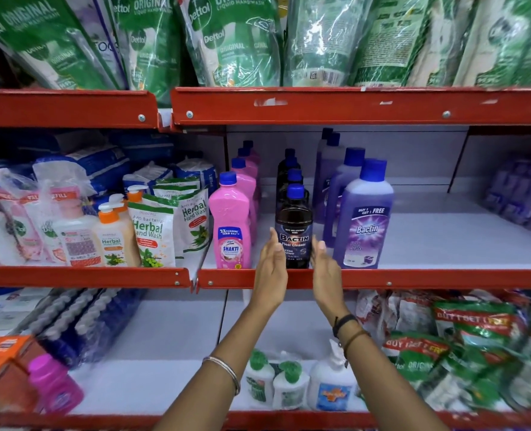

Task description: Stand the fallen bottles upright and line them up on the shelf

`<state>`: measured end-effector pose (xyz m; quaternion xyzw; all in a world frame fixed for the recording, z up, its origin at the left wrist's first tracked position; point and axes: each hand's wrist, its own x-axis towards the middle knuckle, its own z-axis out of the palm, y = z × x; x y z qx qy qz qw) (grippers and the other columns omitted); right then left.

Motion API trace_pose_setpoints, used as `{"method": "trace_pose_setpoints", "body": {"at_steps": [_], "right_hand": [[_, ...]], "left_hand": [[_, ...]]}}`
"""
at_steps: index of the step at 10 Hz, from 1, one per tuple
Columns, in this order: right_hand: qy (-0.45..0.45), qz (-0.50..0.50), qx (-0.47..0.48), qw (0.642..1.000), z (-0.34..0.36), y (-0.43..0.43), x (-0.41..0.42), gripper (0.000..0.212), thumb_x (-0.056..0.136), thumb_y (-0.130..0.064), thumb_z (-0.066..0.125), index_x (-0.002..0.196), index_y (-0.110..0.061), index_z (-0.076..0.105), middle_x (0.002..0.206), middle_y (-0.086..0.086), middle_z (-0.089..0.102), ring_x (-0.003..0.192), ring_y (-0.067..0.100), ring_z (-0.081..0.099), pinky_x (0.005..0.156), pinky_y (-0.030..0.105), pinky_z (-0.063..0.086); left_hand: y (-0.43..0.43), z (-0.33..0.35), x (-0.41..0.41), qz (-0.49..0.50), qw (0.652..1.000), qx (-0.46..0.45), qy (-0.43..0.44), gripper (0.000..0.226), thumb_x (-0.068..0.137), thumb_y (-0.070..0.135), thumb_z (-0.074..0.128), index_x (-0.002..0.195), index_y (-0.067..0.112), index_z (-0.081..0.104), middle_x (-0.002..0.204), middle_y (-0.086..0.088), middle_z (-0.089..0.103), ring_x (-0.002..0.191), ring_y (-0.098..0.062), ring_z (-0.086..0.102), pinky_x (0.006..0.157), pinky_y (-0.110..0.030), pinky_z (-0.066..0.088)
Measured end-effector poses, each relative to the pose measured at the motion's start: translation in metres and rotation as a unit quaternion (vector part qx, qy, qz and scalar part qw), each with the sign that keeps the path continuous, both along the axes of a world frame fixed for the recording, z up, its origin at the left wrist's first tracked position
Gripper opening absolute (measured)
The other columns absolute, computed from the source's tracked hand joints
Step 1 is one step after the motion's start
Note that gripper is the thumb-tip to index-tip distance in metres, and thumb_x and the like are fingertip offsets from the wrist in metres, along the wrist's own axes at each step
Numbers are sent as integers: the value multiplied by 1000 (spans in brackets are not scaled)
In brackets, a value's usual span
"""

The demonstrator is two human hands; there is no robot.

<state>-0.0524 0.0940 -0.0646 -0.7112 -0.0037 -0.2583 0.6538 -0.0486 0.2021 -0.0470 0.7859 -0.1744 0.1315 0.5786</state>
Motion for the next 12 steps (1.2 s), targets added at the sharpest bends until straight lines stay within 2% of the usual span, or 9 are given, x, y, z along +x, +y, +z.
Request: {"method": "trace_pose_setpoints", "body": {"at_steps": [1, 2, 3, 4, 6, 8, 10, 11, 12], "right_hand": [[-28, 5, 13, 1000, -2, -4, -4, 68, 85, -69, 26, 136, -28, 44, 132, -18, 54, 126, 4, 49, 113, 35, 33], [-121, -67, 49, 989, -2, -15, -18, 53, 92, -55, 28, 133, -28, 47, 140, -2, 51, 132, 9, 44, 112, 35, 33], [-210, -143, 93, 963, 6, -40, -33, 49, 96, -40, 26, 136, -18, 44, 144, 3, 47, 133, 9, 42, 108, 25, 35], [-164, -153, 117, 968, 12, -72, -28, 50, 97, -40, 21, 143, -22, 33, 153, -4, 32, 135, -7, 30, 108, 11, 28], [-30, 9, 151, 988, 15, -115, -20, 63, 96, -50, 5, 145, -19, 30, 138, -6, 45, 112, -3, 52, 80, 6, 47], [6, 31, 157, 987, 21, -128, -18, 65, 95, -52, 5, 144, -17, 31, 141, -1, 45, 123, 11, 45, 96, 19, 37], [9, 28, 165, 986, 25, -127, -26, 67, 95, -52, 6, 143, -13, 33, 147, 7, 41, 124, 11, 44, 95, 19, 36], [-29, -25, 145, 989, 28, -123, -38, 64, 97, -49, 9, 140, -12, 39, 148, 9, 41, 132, 15, 41, 95, 14, 34], [-111, -56, 79, 989, 50, -112, -57, 53, 100, -38, 14, 138, -14, 43, 143, -4, 45, 125, -1, 48, 85, 0, 39]], "left_hand": [[-5, -2, -5, 14, 1000, -13, -13, 52, 98, 39, 21, 147, 21, 16, 157, 1, 19, 135, 2, 14, 112, -16, 9], [-17, -6, -18, 52, 990, -63, -113, 58, 95, 49, 23, 143, 16, 29, 151, 1, 29, 137, 4, 20, 109, -4, 11], [-38, -6, -28, -6, 985, -74, -156, 66, 92, 58, 19, 140, 16, 35, 148, 2, 35, 139, 1, 24, 113, -12, 17], [-66, 3, -26, -83, 992, -77, -56, 63, 89, 61, 18, 141, 28, 31, 148, 14, 29, 140, 2, 20, 119, -25, 15], [-106, 9, 0, -146, 972, -143, 112, 63, 63, 92, 14, 120, 71, 30, 156, 9, 23, 143, -14, 22, 119, -49, 18], [-110, 10, 4, -138, 970, -151, 128, 61, 58, 95, 10, 112, 77, 31, 157, 7, 22, 145, -19, 17, 118, -54, 15], [-108, 11, 0, -132, 974, -141, 117, 58, 57, 95, 12, 110, 79, 30, 158, 6, 20, 145, -20, 17, 118, -54, 16], [-103, 23, -17, -108, 978, -163, 69, 72, 60, 93, 16, 124, 65, 33, 155, 8, 24, 143, -16, 22, 119, -50, 19], [-89, 43, -24, -94, 983, -148, -58, 67, 77, 79, 18, 132, 45, 39, 145, 18, 34, 138, -3, 30, 118, -40, 24]]}}
